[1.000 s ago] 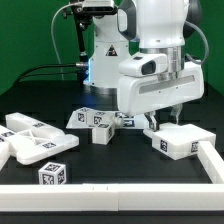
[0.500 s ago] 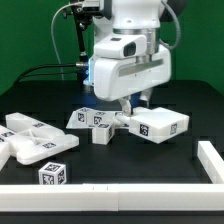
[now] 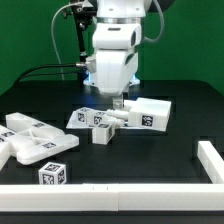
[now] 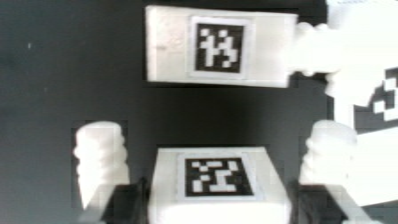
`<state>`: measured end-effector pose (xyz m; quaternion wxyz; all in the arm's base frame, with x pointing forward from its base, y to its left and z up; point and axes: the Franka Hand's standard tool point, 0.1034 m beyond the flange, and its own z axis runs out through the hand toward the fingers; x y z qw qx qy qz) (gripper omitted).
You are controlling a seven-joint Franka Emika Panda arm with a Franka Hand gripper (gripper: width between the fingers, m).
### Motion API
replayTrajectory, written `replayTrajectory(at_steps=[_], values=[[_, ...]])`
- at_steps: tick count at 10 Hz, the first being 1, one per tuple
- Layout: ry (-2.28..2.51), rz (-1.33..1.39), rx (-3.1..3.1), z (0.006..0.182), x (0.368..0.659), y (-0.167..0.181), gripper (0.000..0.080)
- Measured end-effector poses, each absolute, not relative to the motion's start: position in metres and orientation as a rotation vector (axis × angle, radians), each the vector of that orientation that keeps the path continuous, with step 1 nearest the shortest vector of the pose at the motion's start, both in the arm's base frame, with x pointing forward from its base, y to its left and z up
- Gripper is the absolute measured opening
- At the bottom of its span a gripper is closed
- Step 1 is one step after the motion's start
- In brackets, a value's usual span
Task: Assemble chair
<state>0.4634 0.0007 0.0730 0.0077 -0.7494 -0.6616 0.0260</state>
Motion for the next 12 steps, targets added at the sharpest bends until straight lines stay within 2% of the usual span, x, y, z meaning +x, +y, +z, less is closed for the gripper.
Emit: replayTrajectory(at_steps=[3,4,7,10,12], values=[[-2.400,0.123,-1.952,0.076,0.538,0.014,0.0366],[-2.494,0.108,-1.829,0.074,0.544,0.019,0.0366],[-2.598,0.122,-1.667,0.071,0.540,0.012,0.0366],[-2.833,0.101,-1.091,0.062,0.548,0.011,0.0366],[-2.905,0.094,-0.769,0.057,0.543,0.008,0.0366]])
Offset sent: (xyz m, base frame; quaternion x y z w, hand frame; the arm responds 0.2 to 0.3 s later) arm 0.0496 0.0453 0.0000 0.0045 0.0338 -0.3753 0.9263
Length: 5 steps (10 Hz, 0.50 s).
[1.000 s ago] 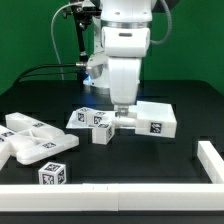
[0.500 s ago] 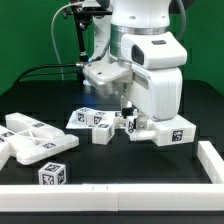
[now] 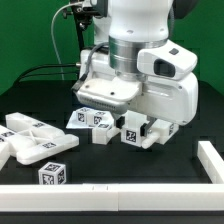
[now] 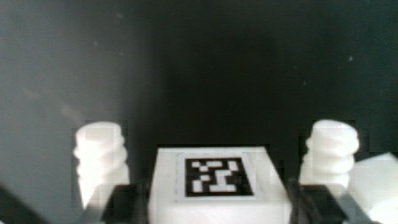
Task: Assemble chair
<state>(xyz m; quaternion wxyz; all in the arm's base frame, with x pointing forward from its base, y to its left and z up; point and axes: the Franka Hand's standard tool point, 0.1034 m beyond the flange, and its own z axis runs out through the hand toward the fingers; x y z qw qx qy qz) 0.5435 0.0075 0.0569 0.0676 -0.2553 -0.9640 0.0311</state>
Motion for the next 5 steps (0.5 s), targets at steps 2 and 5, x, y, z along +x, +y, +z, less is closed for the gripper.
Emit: replayTrajectory(at_steps=[2,5], values=[[-2.933,0.107,-0.670,0.057,0.544,0.005,0.0366],[-2.947,0.094,-0.323,0.043,0.532,0.029,0.0366]])
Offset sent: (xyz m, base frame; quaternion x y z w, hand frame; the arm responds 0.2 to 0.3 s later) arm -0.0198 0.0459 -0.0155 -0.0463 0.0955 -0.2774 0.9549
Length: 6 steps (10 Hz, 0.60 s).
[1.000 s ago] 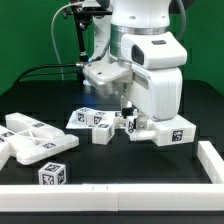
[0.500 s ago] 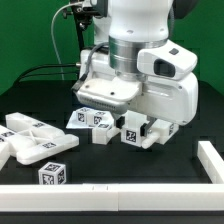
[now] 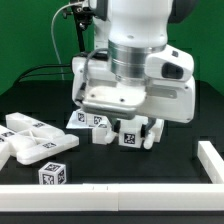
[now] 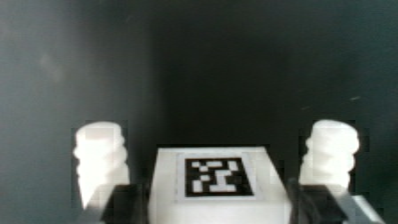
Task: Assemble chair
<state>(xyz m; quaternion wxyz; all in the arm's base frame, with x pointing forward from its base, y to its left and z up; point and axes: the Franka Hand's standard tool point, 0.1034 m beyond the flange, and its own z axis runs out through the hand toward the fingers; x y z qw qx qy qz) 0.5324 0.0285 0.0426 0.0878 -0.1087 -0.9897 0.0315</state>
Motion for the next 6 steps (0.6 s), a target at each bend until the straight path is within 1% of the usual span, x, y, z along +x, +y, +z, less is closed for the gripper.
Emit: replayTrajectory(at_steps=[2,4,6], values=[[-2.921,0.058,-0.115,0.031,0.523,0.049,0.0366],[-2.903,0.053,-0.137,0.022,0.518,0.051,0.0366],[-2.900,0.052,-0.145,0.020,0.517,0.050,0.0366]])
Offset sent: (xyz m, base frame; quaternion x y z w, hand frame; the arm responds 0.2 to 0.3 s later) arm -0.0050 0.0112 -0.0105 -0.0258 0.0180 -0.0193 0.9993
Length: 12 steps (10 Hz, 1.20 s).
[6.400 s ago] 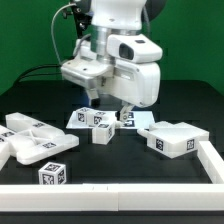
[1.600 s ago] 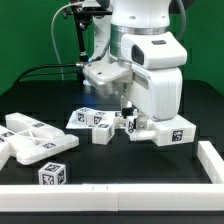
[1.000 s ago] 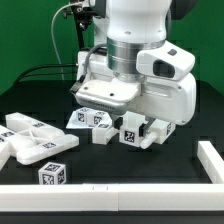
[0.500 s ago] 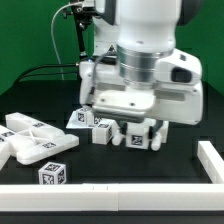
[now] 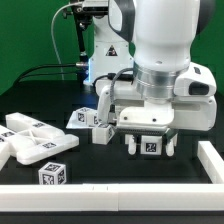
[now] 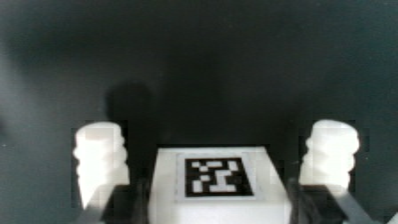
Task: Assemble chair
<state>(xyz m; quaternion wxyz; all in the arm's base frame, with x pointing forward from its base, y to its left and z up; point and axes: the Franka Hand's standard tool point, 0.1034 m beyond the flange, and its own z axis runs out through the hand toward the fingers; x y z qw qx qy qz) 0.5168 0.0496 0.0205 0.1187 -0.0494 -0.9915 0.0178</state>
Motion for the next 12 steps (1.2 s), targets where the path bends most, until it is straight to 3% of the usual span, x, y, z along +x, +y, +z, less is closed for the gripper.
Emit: replayTrajectory(at_steps=[1,3,4,7,12], values=[[-2.898,0.055,-0.172,0.020,0.517,0.049,0.0366],[-2.916,0.071,-0.262,0.033,0.524,0.044,0.0581],[-2.932,0.096,-0.399,0.048,0.532,0.042,0.0628],[-2.810,0.177,-1.074,0.066,0.550,0.039,0.0649],[-2.618,0.195,-1.568,0.068,0.557,0.040,0.0649]])
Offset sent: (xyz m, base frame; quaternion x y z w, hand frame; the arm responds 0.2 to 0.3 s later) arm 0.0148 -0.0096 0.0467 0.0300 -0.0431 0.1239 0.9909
